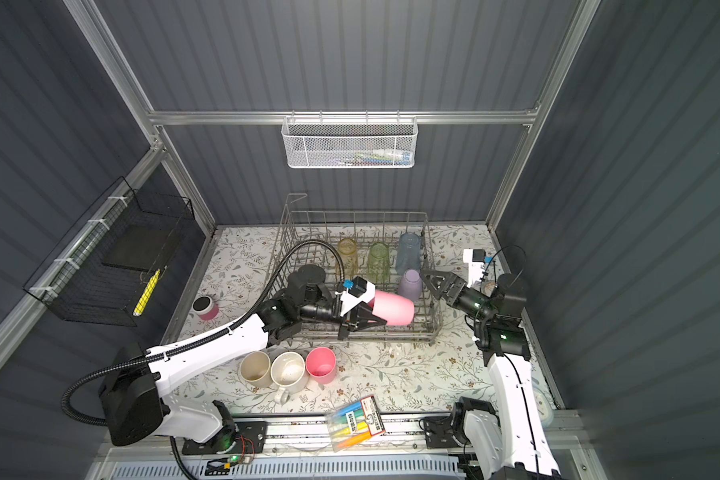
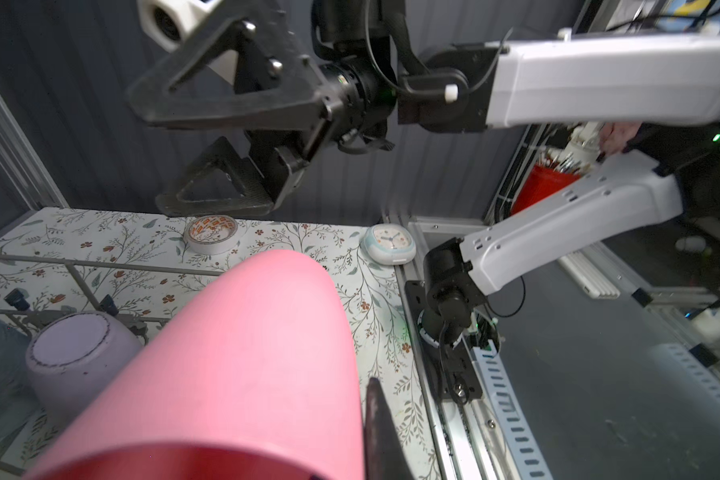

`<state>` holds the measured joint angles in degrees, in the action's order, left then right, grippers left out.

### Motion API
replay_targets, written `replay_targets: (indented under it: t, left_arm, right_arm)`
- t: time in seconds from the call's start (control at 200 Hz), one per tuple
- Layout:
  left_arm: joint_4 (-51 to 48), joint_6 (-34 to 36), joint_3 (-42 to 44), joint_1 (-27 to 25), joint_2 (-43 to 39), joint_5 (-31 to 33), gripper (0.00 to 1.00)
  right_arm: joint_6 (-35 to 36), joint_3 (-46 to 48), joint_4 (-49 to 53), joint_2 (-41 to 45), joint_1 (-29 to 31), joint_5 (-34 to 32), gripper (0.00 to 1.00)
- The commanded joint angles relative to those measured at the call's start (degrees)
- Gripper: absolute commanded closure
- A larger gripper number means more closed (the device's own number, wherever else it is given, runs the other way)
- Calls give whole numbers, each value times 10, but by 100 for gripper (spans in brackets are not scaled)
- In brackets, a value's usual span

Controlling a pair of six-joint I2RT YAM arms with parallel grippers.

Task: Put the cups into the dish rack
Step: 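Lift the pink cup over the rack with the left gripper while the right gripper approaches, then grasp the pink cup's base with the right gripper while the left gripper holds it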

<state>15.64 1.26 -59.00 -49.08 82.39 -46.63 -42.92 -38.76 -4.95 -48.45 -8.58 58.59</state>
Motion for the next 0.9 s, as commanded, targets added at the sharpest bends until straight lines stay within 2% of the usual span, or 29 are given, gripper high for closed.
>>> replay_targets:
  t: [0.0, 0.195, 0.3, 0.7, 0.896]
  left_arm:
    - [167, -127, 17, 27, 5, -87, 100]
    - [293, -228, 37, 55, 31, -117, 100]
    - [358, -279, 43, 65, 46, -129, 100]
    - [432, -339, 42, 75, 76, -151, 100]
    - [440, -347, 38, 76, 85, -165, 100]
  right_arm:
    - [11, -9, -38, -3, 38, 33, 2]
    - [75, -37, 12, -28, 110, 19, 1]
    - [79, -38, 4, -34, 130, 17, 1]
    - [95, -48, -5, -42, 175, 45, 3]
    - [96, -58, -6, -54, 191, 35, 3]
